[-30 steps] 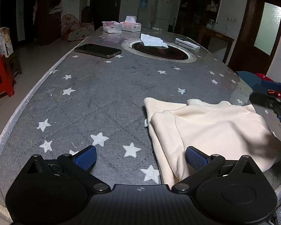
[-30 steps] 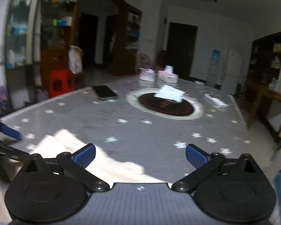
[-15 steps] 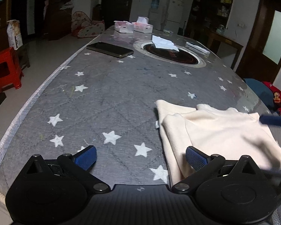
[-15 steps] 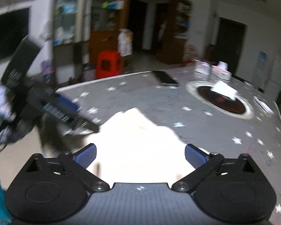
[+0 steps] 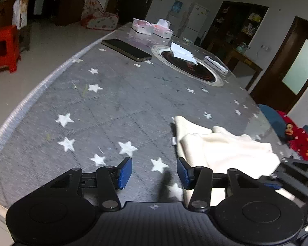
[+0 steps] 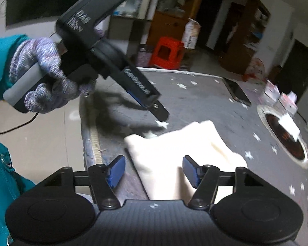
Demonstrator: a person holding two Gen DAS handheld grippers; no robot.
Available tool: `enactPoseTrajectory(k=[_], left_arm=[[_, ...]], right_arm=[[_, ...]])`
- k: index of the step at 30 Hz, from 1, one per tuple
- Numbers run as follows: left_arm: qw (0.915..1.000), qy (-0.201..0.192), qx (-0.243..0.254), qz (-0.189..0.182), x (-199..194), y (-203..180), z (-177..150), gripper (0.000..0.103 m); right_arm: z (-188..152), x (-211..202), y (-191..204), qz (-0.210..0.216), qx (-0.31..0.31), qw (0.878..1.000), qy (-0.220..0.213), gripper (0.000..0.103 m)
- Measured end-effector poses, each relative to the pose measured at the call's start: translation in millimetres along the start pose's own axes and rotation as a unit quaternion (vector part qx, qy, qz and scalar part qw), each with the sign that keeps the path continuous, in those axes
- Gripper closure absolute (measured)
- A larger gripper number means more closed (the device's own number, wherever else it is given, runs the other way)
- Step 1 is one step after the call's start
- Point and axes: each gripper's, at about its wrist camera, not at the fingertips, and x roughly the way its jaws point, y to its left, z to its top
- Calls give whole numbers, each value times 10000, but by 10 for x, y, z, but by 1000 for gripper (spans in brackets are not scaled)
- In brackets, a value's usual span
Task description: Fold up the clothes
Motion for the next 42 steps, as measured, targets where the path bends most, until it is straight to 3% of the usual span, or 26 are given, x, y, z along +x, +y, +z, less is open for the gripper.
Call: enactPoseTrajectory(k=[4, 6, 8, 12, 16, 25, 27, 32, 34, 39, 42], left_arm=[[9996, 84, -94, -267, 1, -31, -8, 50], [9988, 140, -208, -414, 2, -38, -9, 47], [9975, 198, -435, -530, 6, -21, -5, 38], [9911, 302, -1018, -797, 31, 33, 20, 29], [9802, 437, -1535, -1173, 71, 52, 55, 26], [9571, 772, -2283, -1608, 310, -31, 98, 27], [9537, 864, -2347, -1668, 386, -50, 85, 33], [9520, 1009, -2364, -1663, 533, -84, 38, 71], [9533, 1015, -2330, -1633, 561, -81, 25, 78], [9600, 992, -2100, -1563, 551, -109, 31, 83], [9663, 940, -1878, -1490, 535, -164, 37, 83]], right_arm=[[36, 115, 69, 14, -138, 9998, 135, 56], [33, 159, 78, 17, -177, 9997, 154, 68], [27, 157, 56, -11, -109, 9999, 133, 75], [25, 60, -77, 76, 296, 9995, -56, 84], [31, -68, -208, 159, 676, 9973, -251, 86], [-11, -335, -408, 192, 1208, 9904, -646, 87], [-30, -356, -419, 236, 1230, 9898, -686, 88], [-74, -356, -401, 405, 1251, 9889, -696, 85], [-118, -382, -410, 410, 1369, 9870, -736, 84], [-301, -500, -548, 212, 1856, 9792, -793, 76], [-530, -565, -771, -231, 2290, 9707, -686, 73]])
